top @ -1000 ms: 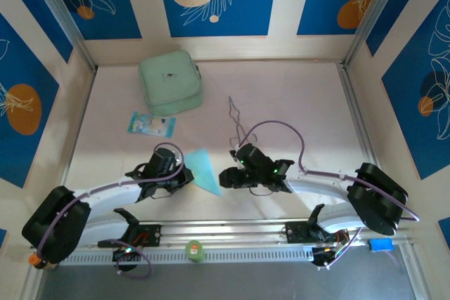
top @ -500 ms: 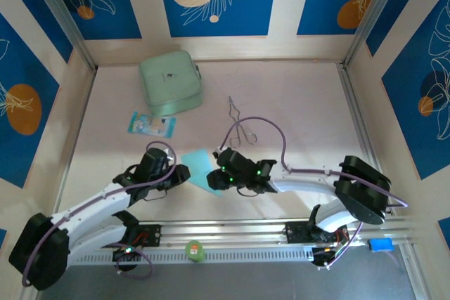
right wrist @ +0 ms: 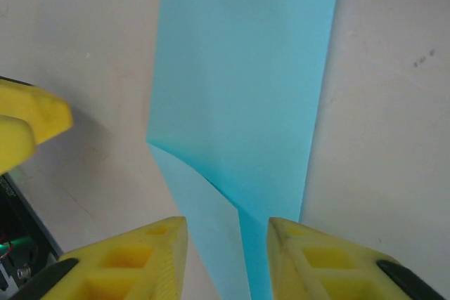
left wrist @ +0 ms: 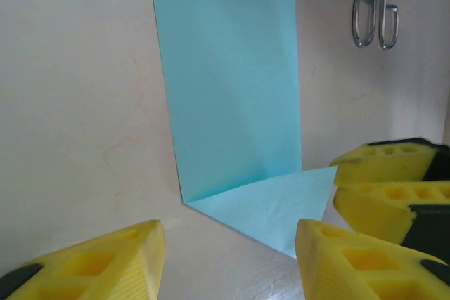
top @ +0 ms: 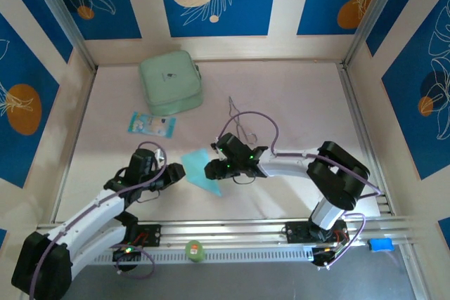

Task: Fold a paper plane with a square sheet of paper (pick it up from the middle)
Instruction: Perform the third fold on the triangle at the bottom-center of the table, then perform the fourth fold on the wing at the bottom-center of the table.

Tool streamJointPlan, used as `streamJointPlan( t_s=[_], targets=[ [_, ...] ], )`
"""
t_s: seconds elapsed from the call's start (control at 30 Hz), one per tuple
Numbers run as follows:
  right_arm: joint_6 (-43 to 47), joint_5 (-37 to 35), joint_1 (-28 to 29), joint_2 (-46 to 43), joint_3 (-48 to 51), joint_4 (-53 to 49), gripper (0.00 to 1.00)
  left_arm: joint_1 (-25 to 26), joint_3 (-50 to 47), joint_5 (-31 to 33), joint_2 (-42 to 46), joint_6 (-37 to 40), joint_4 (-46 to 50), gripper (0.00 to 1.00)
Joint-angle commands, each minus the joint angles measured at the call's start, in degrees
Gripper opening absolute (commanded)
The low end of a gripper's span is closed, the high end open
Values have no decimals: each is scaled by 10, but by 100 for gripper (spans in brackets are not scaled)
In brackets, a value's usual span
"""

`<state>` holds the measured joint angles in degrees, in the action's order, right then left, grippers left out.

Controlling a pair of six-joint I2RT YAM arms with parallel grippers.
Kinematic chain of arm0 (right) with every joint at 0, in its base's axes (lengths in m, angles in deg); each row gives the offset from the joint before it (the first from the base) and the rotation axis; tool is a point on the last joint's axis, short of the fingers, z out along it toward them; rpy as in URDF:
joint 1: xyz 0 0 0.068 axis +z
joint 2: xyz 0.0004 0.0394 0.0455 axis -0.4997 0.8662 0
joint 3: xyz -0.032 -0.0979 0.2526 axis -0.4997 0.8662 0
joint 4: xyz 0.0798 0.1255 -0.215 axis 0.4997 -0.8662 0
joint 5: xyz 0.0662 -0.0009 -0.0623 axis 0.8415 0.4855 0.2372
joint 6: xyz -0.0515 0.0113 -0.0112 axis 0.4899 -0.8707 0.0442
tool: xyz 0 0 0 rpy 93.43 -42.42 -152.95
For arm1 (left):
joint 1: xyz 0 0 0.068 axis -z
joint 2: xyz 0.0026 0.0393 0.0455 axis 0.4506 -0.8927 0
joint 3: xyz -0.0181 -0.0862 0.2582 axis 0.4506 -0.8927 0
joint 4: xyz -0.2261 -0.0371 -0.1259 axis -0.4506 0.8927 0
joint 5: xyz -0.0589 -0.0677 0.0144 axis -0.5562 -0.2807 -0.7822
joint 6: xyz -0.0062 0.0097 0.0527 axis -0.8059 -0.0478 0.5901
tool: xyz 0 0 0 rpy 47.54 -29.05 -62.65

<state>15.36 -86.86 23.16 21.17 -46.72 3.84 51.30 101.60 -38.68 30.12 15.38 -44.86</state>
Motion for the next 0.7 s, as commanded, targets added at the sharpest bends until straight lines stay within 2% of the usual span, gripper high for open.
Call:
streamJointPlan(
  t_s=[0.0, 0.3, 0.57, 0.67],
  targets=[
    [12, 27, -4, 9, -14, 7, 30, -7, 2, -35, -15, 13, -7, 51],
    [17, 47, -7, 25, -5, 29, 29, -9, 10, -49, -48, 7, -27, 52],
    [23, 50, -8, 2, 10, 45, 10, -10, 14, -68, -52, -1, -38, 52],
    [28, 53, -11, -26, 26, 57, 8, -10, 17, -73, -55, -10, -51, 54]
  ],
)
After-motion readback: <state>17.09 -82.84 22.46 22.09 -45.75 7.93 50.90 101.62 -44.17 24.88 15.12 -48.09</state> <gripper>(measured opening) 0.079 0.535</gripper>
